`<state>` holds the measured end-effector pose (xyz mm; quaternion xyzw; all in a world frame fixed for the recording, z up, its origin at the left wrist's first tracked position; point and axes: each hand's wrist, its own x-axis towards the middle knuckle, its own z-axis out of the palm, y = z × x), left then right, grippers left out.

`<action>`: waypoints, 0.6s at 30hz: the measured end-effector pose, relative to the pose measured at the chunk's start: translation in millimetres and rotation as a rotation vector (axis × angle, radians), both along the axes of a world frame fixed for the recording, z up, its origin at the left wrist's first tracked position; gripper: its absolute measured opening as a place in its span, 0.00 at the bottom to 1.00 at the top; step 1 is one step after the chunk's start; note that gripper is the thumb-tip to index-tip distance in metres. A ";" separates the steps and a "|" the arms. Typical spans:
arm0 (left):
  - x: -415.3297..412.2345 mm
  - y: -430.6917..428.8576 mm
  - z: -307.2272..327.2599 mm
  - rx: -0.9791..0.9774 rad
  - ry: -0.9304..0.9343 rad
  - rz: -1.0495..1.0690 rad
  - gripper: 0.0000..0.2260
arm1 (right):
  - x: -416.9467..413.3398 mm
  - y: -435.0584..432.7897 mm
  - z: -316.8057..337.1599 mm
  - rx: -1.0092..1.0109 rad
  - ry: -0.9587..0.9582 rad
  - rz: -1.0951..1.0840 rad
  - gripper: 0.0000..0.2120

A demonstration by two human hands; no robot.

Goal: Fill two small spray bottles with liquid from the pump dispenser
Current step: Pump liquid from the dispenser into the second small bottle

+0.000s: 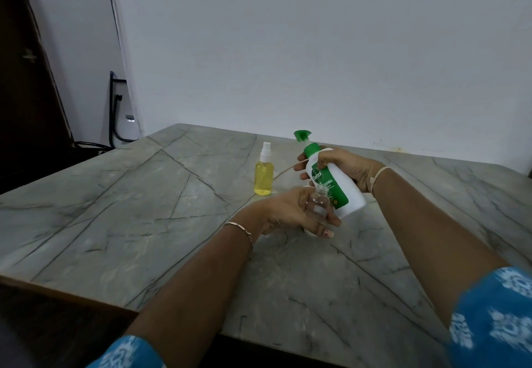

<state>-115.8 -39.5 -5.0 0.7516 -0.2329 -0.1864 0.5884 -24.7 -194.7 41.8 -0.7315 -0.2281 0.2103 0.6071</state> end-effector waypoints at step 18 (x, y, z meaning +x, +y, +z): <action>19.0 -2.6 -14.3 -0.015 -0.197 0.243 0.16 | -37.2 -60.4 -20.3 0.135 -0.477 -0.405 0.45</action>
